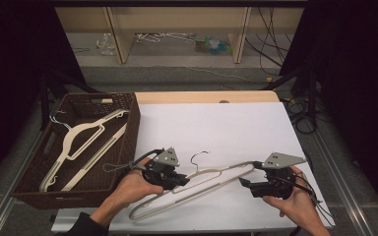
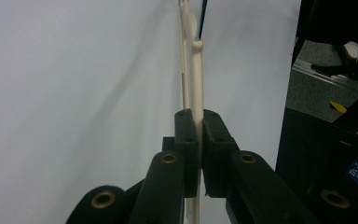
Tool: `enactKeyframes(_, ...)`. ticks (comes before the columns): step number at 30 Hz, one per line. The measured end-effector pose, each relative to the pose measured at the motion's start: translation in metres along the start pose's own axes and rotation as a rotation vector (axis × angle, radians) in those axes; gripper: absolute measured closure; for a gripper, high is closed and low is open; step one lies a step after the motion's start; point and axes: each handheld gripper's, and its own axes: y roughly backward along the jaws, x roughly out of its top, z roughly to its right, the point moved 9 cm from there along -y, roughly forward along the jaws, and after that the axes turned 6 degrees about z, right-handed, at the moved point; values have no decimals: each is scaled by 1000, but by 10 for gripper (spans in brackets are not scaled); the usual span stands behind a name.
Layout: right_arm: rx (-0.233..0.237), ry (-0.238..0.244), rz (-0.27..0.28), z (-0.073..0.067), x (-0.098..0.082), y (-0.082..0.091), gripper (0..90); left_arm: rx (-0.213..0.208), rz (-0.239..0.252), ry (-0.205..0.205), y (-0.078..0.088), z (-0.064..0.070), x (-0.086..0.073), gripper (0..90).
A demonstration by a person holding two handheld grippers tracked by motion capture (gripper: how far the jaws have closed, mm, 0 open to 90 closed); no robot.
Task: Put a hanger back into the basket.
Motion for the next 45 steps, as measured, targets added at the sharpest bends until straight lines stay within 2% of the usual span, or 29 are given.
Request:
enactKeyframes(1, -3, -7, 4, 0, 0, 1, 288, 1, 26, 26, 1, 1, 3, 861)
enactKeyframes(5, -13, -9, 24, 1, 1, 5, 289, 32, 47, 46, 9, -4, 6, 862)
enactKeyframes(7, -24, -9, 37, 1, 0, 7, 289, 31, 66, 70, 13, -6, 8, 862)
enactKeyframes(8, -20, -8, 36, 0, -1, 7, 289, 21, 76, 75, 14, -6, 8, 863)
enactKeyframes(10, -19, -6, 34, 0, -3, 8, 291, 32, 86, 74, 18, -7, 10, 862)
enactKeyframes(13, -26, -9, 40, 0, -4, 9, 291, 35, 123, 116, 25, -9, 12, 862)
enactKeyframes(16, -27, -7, 46, 0, -4, 11, 290, 43, 175, 156, 36, -12, 17, 862)
enactKeyframes(21, -46, -32, 89, -1, -6, 13, 254, 55, 277, 245, 58, -18, 25, 862)
enactKeyframes(24, -42, -50, 108, -2, -8, 15, 239, 53, 330, 286, 74, -22, 29, 862)
enactKeyframes(26, -43, -49, 100, -3, -12, 15, 238, 55, 354, 302, 86, -22, 30, 862)
enactKeyframes(28, -36, -50, 95, -4, -16, 16, 238, 54, 374, 307, 99, -22, 32, 862)
enactKeyframes(30, -33, -56, 87, -5, -18, 16, 239, 69, 390, 306, 113, -23, 35, 862)
enactKeyframes(33, -30, -45, 78, -6, -21, 16, 239, 75, 426, 321, 136, -24, 41, 862)
enactKeyframes(35, -28, -46, 76, -6, -21, 16, 239, 77, 443, 311, 148, -25, 44, 862)
enactKeyframes(39, -26, -44, 74, -7, -22, 15, 239, 112, 461, 284, 174, -27, 51, 862)
enactKeyframes(41, -27, -41, 76, -7, -23, 15, 239, 122, 472, 285, 184, -29, 53, 862)
enactKeyframes(42, -25, -49, 75, -8, -23, 16, 238, 139, 470, 275, 189, -32, 52, 862)
enactKeyframes(45, -24, -47, 80, -8, -23, 16, 238, 180, 473, 279, 206, -39, 49, 862)
